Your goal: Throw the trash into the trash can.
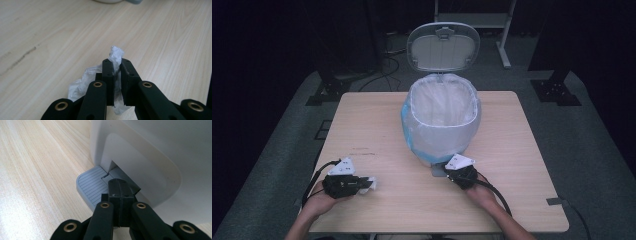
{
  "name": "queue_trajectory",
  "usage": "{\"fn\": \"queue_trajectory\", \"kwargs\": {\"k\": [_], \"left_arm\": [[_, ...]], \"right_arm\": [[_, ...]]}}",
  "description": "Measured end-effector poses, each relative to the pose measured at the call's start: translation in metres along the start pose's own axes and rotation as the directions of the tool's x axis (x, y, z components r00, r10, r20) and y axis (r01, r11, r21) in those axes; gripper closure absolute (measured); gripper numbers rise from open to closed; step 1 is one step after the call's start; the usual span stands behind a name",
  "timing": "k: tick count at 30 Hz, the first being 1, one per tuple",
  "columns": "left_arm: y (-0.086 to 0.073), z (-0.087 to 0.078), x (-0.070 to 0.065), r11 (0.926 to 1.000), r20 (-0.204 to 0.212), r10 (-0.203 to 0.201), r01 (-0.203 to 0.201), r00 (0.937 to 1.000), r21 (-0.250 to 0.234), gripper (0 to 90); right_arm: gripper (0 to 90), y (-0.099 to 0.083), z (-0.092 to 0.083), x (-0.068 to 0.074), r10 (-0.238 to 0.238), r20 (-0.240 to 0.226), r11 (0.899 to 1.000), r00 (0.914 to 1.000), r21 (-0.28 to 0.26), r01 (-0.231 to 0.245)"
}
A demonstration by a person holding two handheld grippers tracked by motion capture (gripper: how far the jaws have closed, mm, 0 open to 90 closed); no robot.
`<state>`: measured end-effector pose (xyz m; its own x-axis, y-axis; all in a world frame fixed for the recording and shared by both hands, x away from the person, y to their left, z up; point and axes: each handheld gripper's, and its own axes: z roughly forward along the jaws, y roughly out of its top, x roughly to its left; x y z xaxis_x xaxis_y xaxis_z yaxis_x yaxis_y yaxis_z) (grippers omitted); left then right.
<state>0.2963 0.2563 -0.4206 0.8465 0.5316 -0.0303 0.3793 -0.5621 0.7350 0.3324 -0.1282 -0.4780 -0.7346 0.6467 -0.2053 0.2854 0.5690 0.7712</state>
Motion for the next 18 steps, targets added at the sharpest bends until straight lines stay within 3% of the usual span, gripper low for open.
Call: {"fn": "queue_trajectory", "kwargs": {"k": [18], "left_arm": [[0.045, -0.02, 0.001, 0.9976, 0.03, 0.019, -0.017, 0.9994, -0.068, 83.2]], "right_arm": [[90.0, 0.0, 0.0, -0.001, 0.003, -0.006, 1.0, 1.0, -0.001, -0.003]]}}
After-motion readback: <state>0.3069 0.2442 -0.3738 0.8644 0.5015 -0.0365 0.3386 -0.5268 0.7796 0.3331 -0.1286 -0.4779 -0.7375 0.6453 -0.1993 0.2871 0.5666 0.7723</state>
